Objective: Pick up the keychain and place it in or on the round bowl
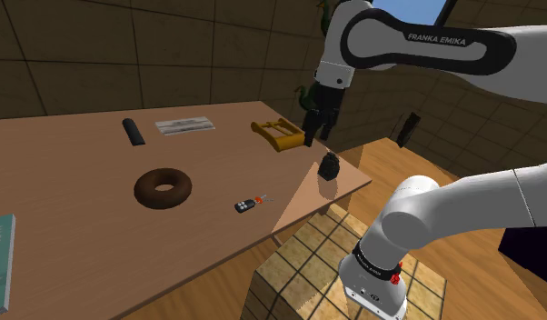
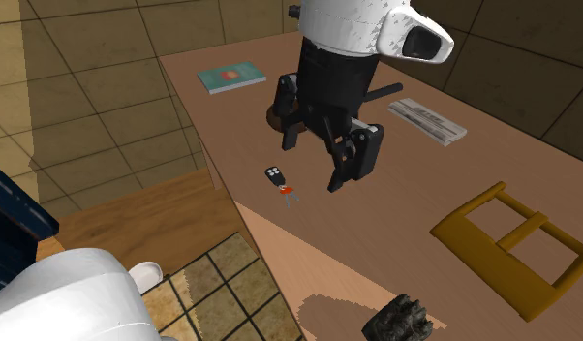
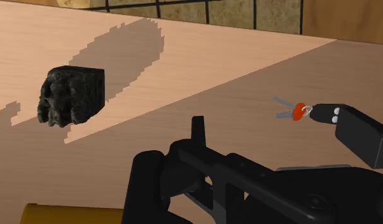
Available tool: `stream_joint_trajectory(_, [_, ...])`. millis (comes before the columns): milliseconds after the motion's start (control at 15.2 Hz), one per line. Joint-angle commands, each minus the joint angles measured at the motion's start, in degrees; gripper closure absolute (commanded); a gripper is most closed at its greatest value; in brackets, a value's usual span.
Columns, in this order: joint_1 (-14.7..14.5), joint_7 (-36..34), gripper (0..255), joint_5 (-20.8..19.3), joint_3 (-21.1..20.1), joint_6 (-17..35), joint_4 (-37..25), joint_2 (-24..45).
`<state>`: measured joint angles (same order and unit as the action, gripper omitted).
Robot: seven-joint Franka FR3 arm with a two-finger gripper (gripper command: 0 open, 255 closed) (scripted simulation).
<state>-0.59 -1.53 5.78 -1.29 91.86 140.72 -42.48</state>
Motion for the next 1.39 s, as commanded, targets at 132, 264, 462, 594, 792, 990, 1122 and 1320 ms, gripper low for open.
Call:
stream_joint_trajectory(132, [-2.46, 5.37, 0, -0.44, -0.19, 4.82, 2.16, 1.53])
stream_joint_trajectory(264, [-4.93, 10.63, 0, -0.8, -0.42, 9.7, 4.17, 3.2])
stream_joint_trajectory(462, [-8.61, 18.38, 0, -1.22, -0.82, 17.11, 6.96, 5.96])
stream_joint_trajectory(594, [-11.04, 23.48, 0, -1.43, -1.14, 22.11, 8.69, 7.95])
stream_joint_trajectory(792, [-14.72, 31.04, 0, -1.67, -1.62, 29.72, 11.12, 11.17])
stream_joint_trajectory(990, [-18.44, 38.52, 0, -1.87, -2.05, 37.48, 13.38, 14.67])
stream_joint_trajectory(1122, [-20.11, 41.91, 0, -1.93, -2.26, 41.04, 14.36, 16.36])
stream_joint_trajectory(1320, [-20.15, 41.93, 0, -1.84, -2.37, 43.99, 15.4, 18.27])
